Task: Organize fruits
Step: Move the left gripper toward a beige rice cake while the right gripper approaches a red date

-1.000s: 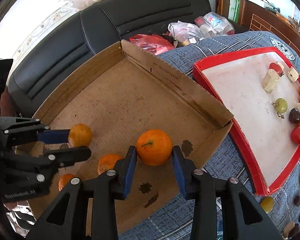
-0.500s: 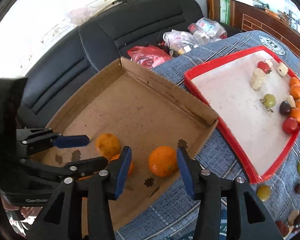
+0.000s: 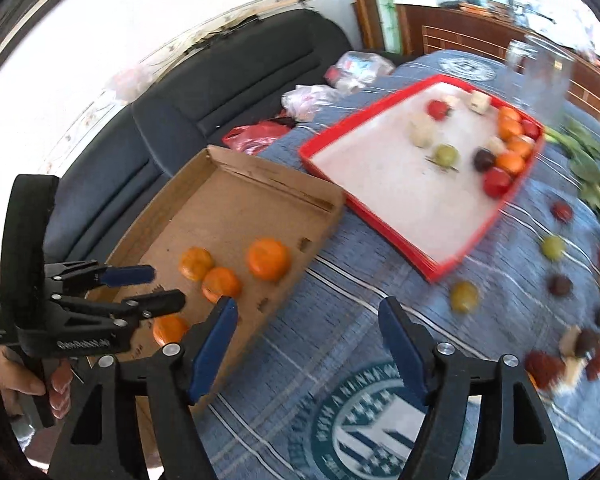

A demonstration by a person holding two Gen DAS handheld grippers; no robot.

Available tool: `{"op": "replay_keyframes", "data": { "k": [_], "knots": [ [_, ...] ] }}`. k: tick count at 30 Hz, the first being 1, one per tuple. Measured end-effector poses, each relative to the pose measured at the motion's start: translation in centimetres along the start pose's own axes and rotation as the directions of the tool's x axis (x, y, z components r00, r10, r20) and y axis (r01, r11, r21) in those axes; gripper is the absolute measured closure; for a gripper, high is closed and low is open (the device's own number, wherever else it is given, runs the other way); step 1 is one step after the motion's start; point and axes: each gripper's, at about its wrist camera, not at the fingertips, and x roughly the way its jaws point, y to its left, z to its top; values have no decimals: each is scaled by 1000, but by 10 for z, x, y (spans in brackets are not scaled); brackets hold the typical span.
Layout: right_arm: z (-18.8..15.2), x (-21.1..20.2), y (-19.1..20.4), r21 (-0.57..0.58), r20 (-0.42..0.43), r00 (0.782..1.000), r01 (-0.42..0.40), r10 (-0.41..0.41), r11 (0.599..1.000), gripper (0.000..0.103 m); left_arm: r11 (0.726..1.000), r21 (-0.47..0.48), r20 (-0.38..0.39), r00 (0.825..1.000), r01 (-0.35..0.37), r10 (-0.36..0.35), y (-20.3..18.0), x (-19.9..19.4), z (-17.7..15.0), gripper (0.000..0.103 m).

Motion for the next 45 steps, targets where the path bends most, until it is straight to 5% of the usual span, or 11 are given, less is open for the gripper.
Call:
{"op": "replay_keyframes", "data": {
  "k": [13, 26, 37, 41, 45],
  "knots": [
    [-74, -63, -76, 213, 17, 994, 99, -105, 972, 25, 991, 101, 26, 996, 88, -91, -59, -20, 1, 30],
    [-123, -118, -134, 397, 36, 970, 205, -239, 895, 24, 927, 318, -67, 980, 199, -187, -153, 8, 6, 30],
    [-125, -131, -175, 448, 33, 955, 249, -294, 859, 27, 888, 406, -137, 975, 216, -174, -206, 48, 0, 31],
    [-118, -123, -185, 414, 12, 957, 260, -291, 872, 41, 880, 422, -150, 974, 218, -169, -220, 62, 4, 31],
    [-109, -110, -195, 372, -18, 958, 273, -288, 887, 47, 883, 425, -156, 977, 199, -145, -230, 78, 11, 46]
  ]
}}
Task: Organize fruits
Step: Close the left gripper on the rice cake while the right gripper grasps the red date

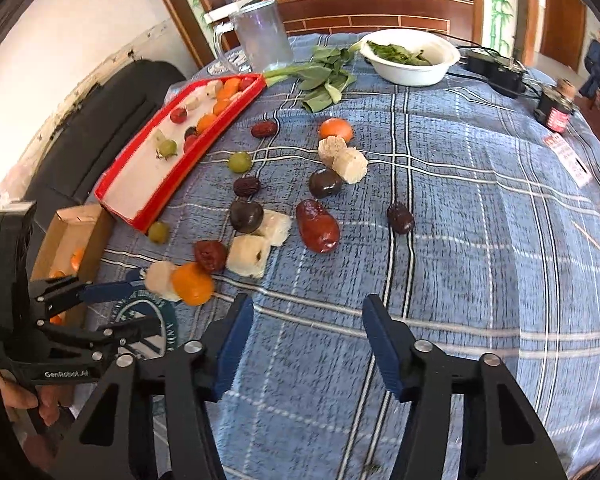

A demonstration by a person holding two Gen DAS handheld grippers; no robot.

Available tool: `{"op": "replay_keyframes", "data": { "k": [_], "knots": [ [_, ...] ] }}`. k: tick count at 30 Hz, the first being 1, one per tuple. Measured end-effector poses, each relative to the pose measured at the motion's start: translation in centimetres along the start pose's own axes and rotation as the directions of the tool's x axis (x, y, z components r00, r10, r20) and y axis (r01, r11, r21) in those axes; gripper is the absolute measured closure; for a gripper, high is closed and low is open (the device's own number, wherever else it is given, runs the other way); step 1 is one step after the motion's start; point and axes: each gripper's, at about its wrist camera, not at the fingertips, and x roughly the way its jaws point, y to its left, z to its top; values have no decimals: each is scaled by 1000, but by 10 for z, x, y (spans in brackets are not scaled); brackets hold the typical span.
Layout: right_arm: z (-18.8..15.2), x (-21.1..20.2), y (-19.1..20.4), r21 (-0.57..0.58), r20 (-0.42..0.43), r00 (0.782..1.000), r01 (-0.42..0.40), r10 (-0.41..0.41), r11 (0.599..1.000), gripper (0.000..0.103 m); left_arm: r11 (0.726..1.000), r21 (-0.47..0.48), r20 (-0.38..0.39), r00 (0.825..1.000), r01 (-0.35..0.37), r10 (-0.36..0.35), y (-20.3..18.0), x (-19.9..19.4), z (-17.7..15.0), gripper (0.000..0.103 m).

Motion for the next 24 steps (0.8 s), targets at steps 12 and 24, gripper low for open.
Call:
{"op": "replay_keyframes", "data": {
  "k": [12, 24],
  "knots": [
    [32, 43, -5, -117, -63, 998, -6, -1, 993, 52, 1000, -22, -11, 1000, -22, 22, -6, 16, 17, 63],
    [48, 73, 1, -179, -103, 995, -11, -8, 984, 72, 999, -43, 5, 1000, 2, -2, -6, 15, 15, 71]
  ]
}}
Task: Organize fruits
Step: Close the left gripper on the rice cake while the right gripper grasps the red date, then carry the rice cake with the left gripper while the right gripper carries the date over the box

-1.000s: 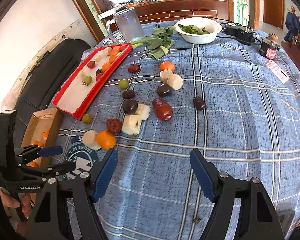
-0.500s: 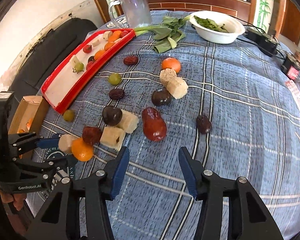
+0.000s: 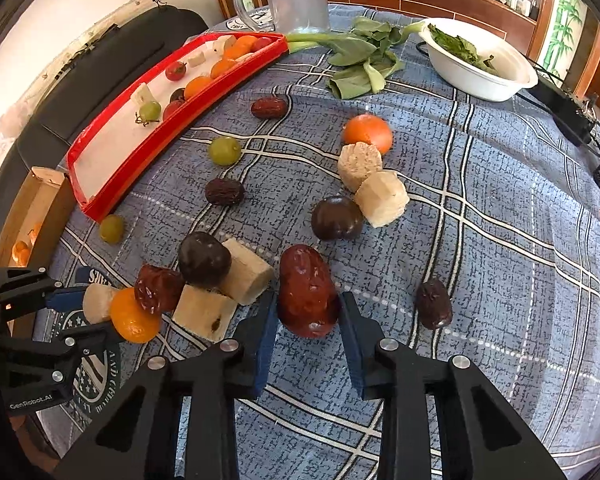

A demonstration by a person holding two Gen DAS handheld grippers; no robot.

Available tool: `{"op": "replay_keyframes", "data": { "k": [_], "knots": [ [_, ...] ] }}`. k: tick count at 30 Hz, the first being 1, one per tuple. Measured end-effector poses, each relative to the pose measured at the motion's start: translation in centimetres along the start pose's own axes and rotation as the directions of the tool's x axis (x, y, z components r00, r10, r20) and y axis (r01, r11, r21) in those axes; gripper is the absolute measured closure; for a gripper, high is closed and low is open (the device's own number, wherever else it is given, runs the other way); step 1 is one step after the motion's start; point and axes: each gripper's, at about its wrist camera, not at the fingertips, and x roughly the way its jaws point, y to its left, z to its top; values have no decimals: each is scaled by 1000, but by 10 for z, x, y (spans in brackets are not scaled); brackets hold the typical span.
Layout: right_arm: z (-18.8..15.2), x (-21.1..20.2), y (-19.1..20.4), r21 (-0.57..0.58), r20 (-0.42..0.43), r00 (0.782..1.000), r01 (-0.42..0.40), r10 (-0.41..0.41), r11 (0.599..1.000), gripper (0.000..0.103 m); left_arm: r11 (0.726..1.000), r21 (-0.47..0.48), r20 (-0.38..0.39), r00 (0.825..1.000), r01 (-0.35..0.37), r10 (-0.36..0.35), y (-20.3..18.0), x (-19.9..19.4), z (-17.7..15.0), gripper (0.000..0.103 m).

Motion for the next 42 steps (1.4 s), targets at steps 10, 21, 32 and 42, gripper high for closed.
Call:
{"op": "replay_keyframes", "data": {
  "k": [10, 21, 32, 42],
  "knots": [
    [-13, -19, 42, -44, -11, 979, -205, 205, 978, 72, 998, -49, 5, 999, 34, -34, 13, -22, -33, 71],
    [-33, -38, 48, 19, 15, 980, -196, 196, 980, 72, 990, -131, 73, 997, 45, -35, 37, -58, -53, 71],
    [-39, -51, 82, 2, 33, 975, -219, 218, 976, 72, 991, -132, 101, 995, 27, -14, 44, -76, -65, 71],
    [-36, -51, 125, -59, 20, 967, -253, 254, 966, 72, 985, -172, 135, 991, 9, 15, 70, -99, -80, 71]
  ]
}}
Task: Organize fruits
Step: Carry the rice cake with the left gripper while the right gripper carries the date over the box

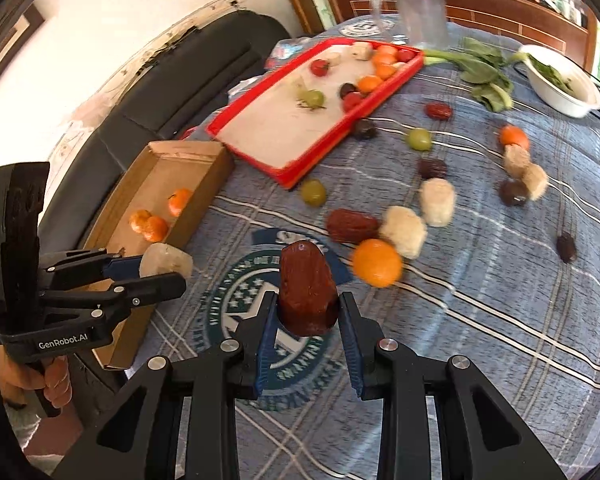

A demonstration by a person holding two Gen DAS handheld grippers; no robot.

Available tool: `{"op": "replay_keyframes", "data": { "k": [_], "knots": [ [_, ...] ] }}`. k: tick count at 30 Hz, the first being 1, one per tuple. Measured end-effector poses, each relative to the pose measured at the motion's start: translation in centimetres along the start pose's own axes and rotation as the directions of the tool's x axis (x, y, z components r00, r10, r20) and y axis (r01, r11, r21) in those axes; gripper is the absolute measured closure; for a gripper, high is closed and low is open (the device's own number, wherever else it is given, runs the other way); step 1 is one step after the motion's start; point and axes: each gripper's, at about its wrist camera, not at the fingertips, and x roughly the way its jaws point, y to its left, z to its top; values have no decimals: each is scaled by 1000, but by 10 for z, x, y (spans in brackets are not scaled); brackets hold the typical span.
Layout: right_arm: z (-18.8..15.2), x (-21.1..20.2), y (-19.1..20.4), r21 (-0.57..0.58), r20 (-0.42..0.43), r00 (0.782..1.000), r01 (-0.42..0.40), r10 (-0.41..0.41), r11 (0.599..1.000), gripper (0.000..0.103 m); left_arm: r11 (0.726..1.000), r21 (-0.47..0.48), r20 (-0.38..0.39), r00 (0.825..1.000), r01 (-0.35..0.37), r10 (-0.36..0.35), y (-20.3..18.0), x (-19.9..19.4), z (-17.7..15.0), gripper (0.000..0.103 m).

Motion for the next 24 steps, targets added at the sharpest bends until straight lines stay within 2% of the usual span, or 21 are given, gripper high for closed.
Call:
{"op": "replay_keyframes", "data": {
  "k": [16, 24],
  "knots": [
    [6, 21, 70, -111, -35, 998, -55, 51, 992, 72, 997, -37, 20, 998, -66, 66, 44, -24, -17, 71],
    [8, 32, 104, -146, -61, 995, -92, 84, 985, 72, 992, -66, 46, 993, -107, 110, 78, -43, -23, 71]
  ]
}}
